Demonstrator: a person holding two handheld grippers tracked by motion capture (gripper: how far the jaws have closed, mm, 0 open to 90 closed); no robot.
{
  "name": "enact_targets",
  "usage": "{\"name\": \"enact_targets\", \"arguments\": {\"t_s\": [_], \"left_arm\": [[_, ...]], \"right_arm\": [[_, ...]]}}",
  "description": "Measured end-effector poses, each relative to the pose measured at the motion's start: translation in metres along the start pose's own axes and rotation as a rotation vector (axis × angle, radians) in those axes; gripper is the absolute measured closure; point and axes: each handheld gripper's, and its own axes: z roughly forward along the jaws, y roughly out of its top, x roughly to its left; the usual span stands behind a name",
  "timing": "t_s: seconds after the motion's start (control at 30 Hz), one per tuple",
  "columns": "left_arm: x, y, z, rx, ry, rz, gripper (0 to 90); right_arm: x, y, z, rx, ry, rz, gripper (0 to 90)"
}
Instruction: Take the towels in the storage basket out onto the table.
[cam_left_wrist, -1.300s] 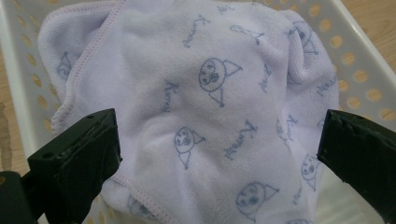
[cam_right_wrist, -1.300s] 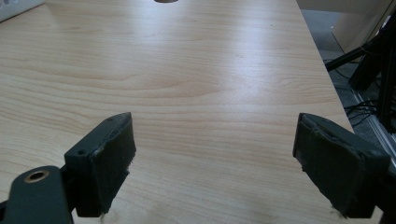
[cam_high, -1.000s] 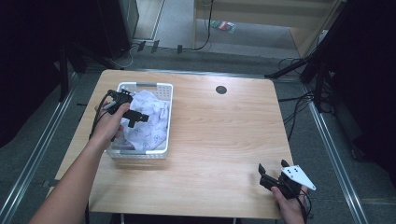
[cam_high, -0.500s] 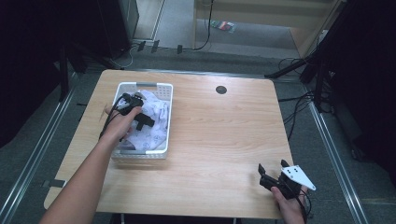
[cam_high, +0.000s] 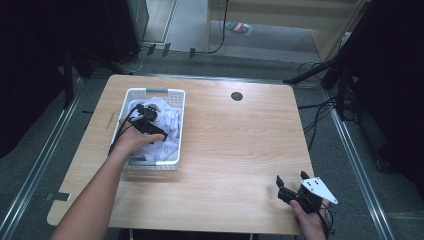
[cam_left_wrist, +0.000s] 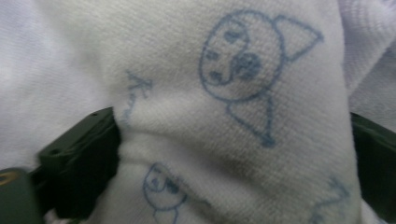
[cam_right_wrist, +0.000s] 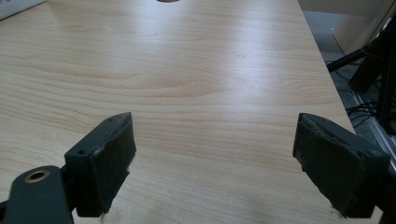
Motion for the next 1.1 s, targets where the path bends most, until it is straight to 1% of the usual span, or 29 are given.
{"name": "enact_targets", "arguments": {"t_s": [0.07,0.1,0.13,0.2,0.23,0.3,0.4,0.43,0.47,0.5,0.53,0.57,0.6,0.63,0.67,0.7,0.73,0.77,0.87,0.9,1.0,1.03,1.07,1.1], "left_arm": [[-0.001,0.000,-0.003,0.002,0.004,0.004,19.7],[-0.002,0.000,-0.004,-0.002,0.011,-0.001,26.2],[-0.002,0.000,-0.007,0.000,0.019,0.007,32.0],[-0.003,0.000,-0.008,0.000,0.020,0.006,40.6],[-0.003,0.000,-0.010,0.005,0.019,0.008,40.6],[-0.004,0.000,-0.011,0.002,0.029,0.019,50.5],[-0.004,0.000,-0.011,-0.002,0.031,0.030,57.1],[-0.003,0.000,-0.012,-0.004,0.027,0.033,57.1],[-0.002,-0.001,-0.012,-0.010,0.018,0.030,59.9],[0.000,-0.001,-0.013,-0.009,0.010,0.026,59.9],[0.002,-0.001,-0.015,-0.013,-0.007,0.015,61.2],[0.002,-0.001,-0.015,-0.013,-0.007,0.015,61.2],[0.004,0.000,-0.016,-0.002,-0.019,0.015,61.2],[0.004,0.000,-0.017,0.010,-0.023,0.019,60.9],[0.004,0.001,-0.019,0.026,-0.027,0.037,60.6],[0.004,0.003,-0.023,0.027,-0.021,0.052,60.4],[0.004,0.004,-0.025,0.032,-0.033,0.054,60.4],[0.004,0.004,-0.025,0.032,-0.033,0.054,60.4],[0.004,0.005,-0.030,0.019,-0.025,0.066,60.3],[0.004,0.005,-0.032,0.010,-0.018,0.062,60.4],[0.005,0.005,-0.040,-0.008,-0.019,0.043,60.4],[0.006,0.006,-0.045,-0.013,-0.033,0.036,60.5],[0.006,0.006,-0.045,-0.013,-0.033,0.036,60.5],[0.007,0.007,-0.049,-0.016,-0.033,0.036,60.5]], "right_arm": [[0.000,0.000,0.000,0.003,-0.002,-0.002,13.3],[0.000,0.000,0.001,0.006,-0.002,-0.007,13.4],[0.000,0.000,0.001,0.007,-0.001,-0.007,13.4],[0.000,0.000,0.001,0.007,-0.003,-0.008,13.4],[0.000,0.000,0.001,0.005,-0.003,-0.009,13.4],[0.000,0.000,0.000,0.005,-0.001,-0.005,13.4],[0.000,0.000,0.000,0.007,-0.001,-0.005,13.4],[0.000,0.000,0.001,0.006,0.000,-0.007,13.4],[0.000,0.000,0.000,0.007,0.000,-0.005,13.3],[0.000,0.000,0.000,0.007,0.000,-0.005,13.3],[0.000,0.000,0.001,0.006,0.000,-0.005,13.4],[0.000,0.000,0.001,0.006,0.000,-0.005,13.4],[0.000,0.000,0.001,0.006,0.002,-0.004,13.3],[0.000,0.000,0.001,0.006,0.001,-0.004,13.3],[0.000,0.000,0.001,0.007,0.002,-0.005,13.3],[0.000,0.000,0.001,0.009,0.002,-0.004,13.3],[0.000,0.000,0.001,0.009,0.002,-0.004,13.3],[0.000,0.000,0.001,0.009,0.002,-0.004,13.3],[0.000,0.000,0.001,0.007,0.002,-0.004,13.3],[0.000,0.000,0.001,0.007,0.001,-0.004,13.3],[0.000,0.000,0.001,0.007,0.001,-0.004,13.3],[0.000,0.000,0.001,0.007,0.002,-0.004,13.3],[0.000,0.000,0.001,0.007,0.002,-0.004,13.3],[0.000,0.000,0.001,0.007,0.002,-0.004,13.3]]}}
